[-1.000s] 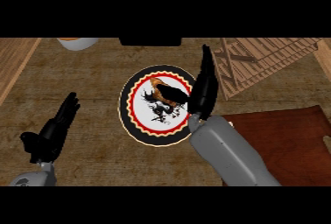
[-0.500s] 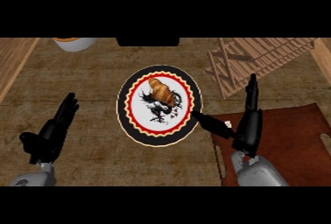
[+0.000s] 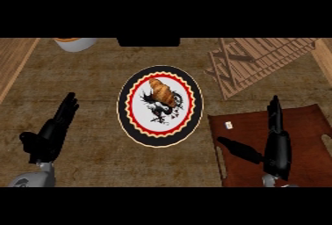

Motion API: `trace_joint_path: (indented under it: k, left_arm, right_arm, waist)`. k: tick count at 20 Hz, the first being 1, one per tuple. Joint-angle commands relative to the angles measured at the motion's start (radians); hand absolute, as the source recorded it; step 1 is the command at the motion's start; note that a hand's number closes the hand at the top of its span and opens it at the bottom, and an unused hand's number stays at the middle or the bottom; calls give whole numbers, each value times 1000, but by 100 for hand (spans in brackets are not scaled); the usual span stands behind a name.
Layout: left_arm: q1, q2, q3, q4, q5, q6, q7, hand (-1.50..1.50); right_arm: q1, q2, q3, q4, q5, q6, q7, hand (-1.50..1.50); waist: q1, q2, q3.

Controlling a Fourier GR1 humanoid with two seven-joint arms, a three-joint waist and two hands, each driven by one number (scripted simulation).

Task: Pick the croissant from the tray and place it in the plate

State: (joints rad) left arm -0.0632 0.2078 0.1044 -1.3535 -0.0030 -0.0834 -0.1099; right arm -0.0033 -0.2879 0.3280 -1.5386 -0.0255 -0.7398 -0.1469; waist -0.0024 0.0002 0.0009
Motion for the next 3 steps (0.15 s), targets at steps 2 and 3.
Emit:
trace_joint_path:
  k: [2, 3]
  left_arm:
    - [22, -34, -20, -56, -22, 28, 35, 0]
    - [-10, 5, 25, 44, 2, -21, -24, 0]
  right_arm:
    - [59, -33, -139, 47, -100, 161, -158, -150]
    - [113, 65, -72, 61, -21, 60, -210, -150]
  waist:
    - [1, -1, 0]
    - [-1, 0, -1]
